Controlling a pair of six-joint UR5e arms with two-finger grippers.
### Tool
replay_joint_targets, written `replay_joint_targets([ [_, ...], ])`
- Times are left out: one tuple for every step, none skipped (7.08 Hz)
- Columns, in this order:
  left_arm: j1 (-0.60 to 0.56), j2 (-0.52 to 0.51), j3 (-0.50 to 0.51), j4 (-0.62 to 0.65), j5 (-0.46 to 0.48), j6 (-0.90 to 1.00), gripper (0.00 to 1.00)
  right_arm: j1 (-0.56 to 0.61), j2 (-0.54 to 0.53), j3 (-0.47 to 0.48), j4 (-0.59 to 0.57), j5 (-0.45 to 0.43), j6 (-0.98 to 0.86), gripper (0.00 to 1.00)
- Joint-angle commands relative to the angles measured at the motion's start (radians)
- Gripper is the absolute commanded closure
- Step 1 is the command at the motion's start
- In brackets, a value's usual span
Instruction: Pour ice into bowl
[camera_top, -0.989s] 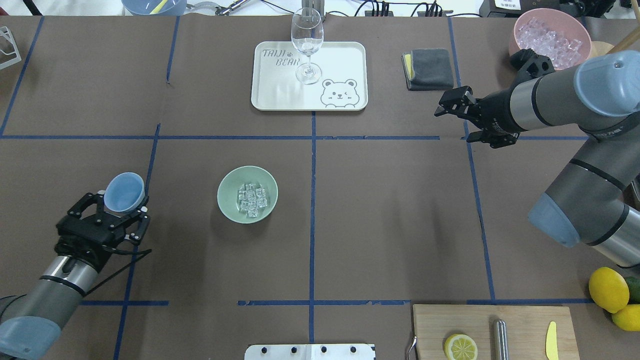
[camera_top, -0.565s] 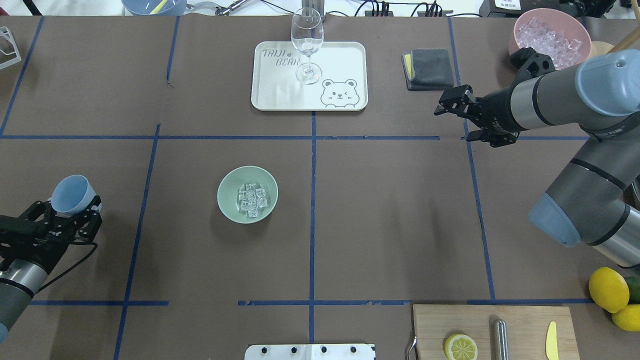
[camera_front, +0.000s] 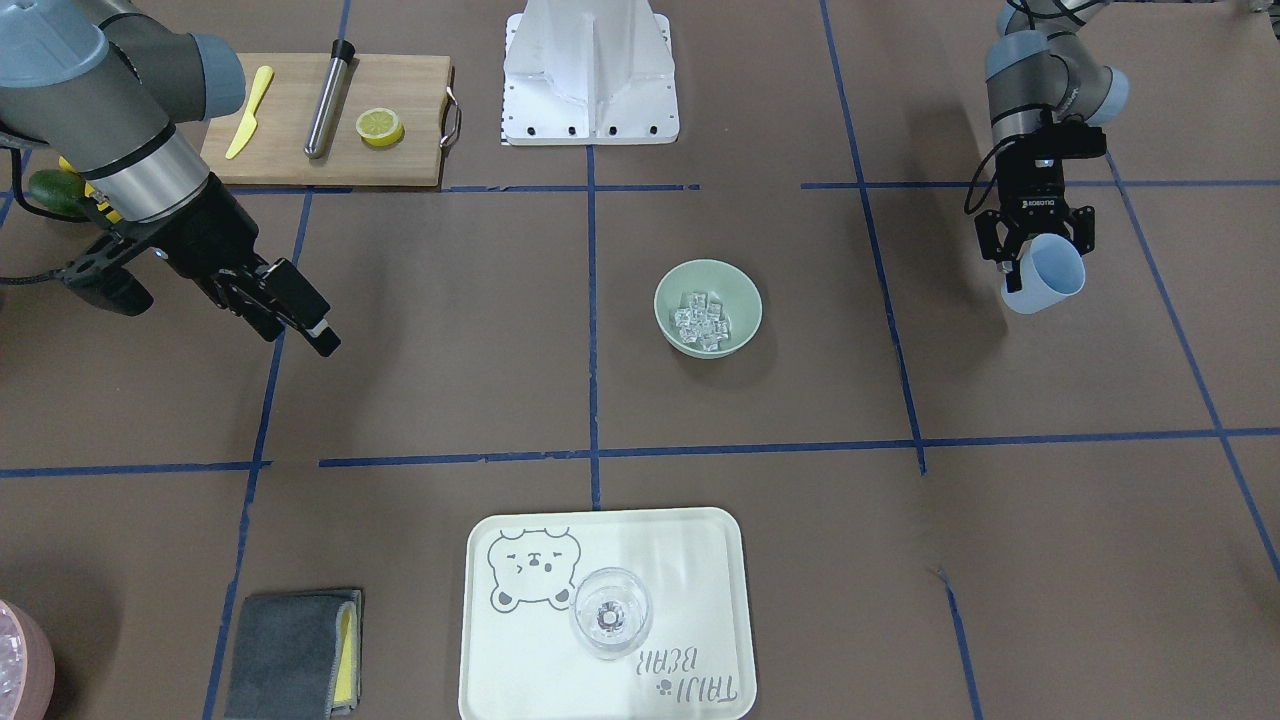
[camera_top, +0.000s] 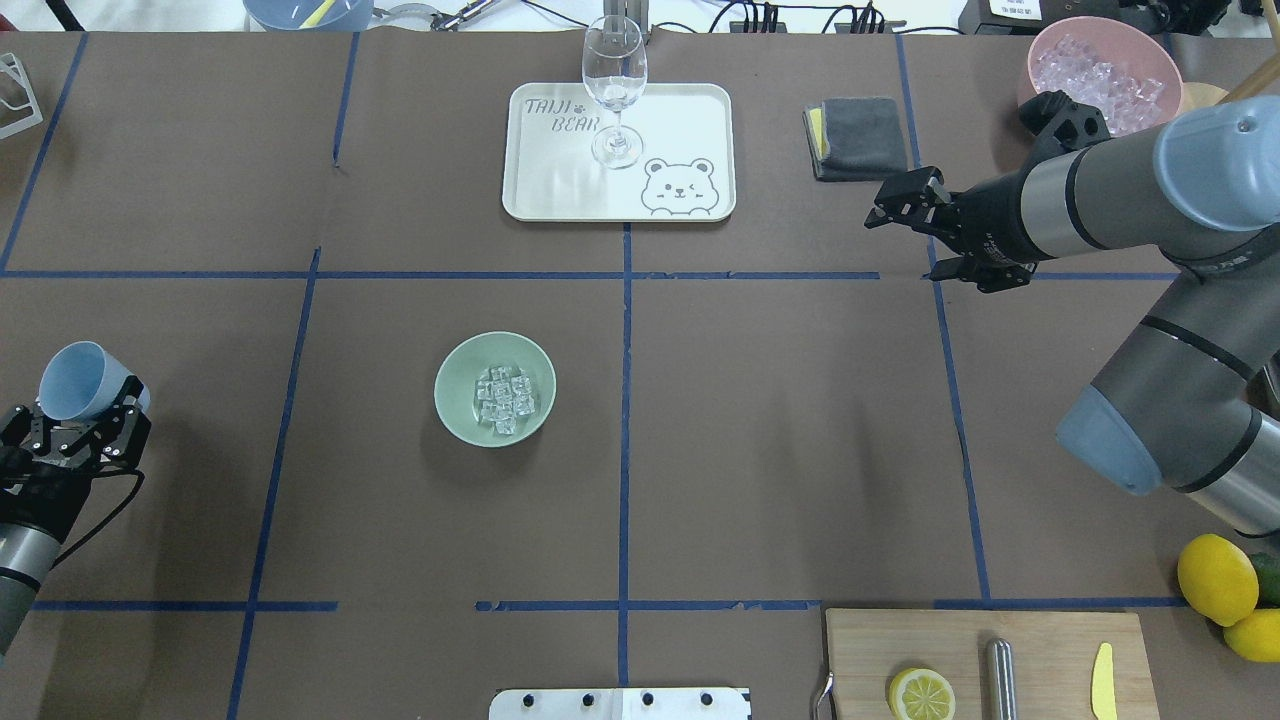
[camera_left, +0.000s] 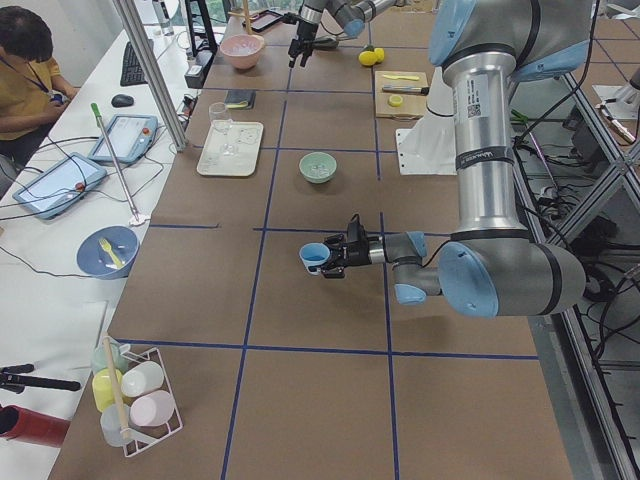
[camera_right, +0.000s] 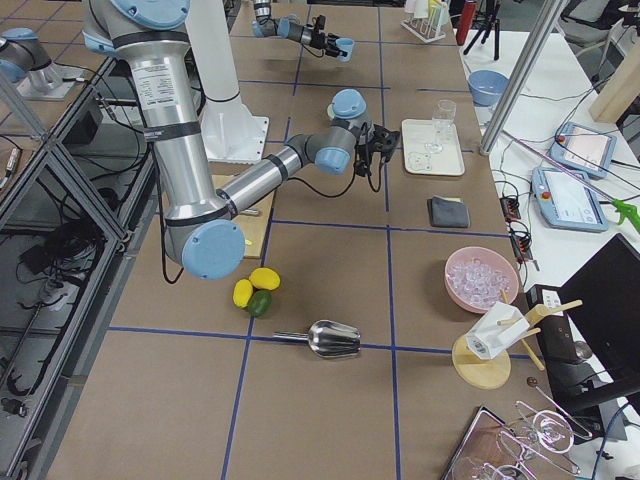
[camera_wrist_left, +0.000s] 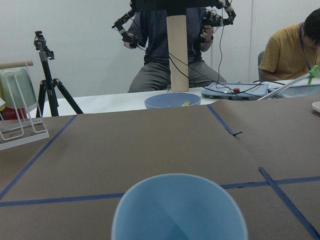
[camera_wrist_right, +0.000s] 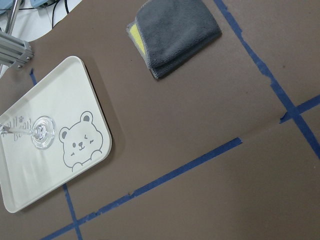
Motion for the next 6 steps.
replay_joint_targets([
  [0.005, -0.010, 0.035, 0.007, 0.002, -0.010, 1.00, -0.001, 0.003, 0.000, 0.000, 0.000, 0.000, 0.00],
  [0.008, -0.014, 0.057, 0.007, -0.001, -0.012, 1.00, -0.001, 0.003, 0.000, 0.000, 0.002, 0.000, 0.00],
  [0.010, -0.014, 0.061, 0.008, -0.015, -0.013, 1.00, -0.001, 0.004, 0.000, 0.000, 0.002, 0.000, 0.00],
  [0.011, -0.017, 0.061, 0.008, -0.032, -0.015, 1.00, -0.001, 0.004, 0.000, 0.000, 0.003, 0.000, 0.00],
  [0.013, -0.018, 0.063, 0.010, -0.036, -0.015, 1.00, -0.001, 0.004, 0.000, 0.000, 0.005, 0.000, 0.00],
  [0.013, -0.019, 0.072, 0.010, -0.041, -0.015, 1.00, -0.001, 0.004, 0.000, 0.000, 0.005, 0.000, 0.00],
])
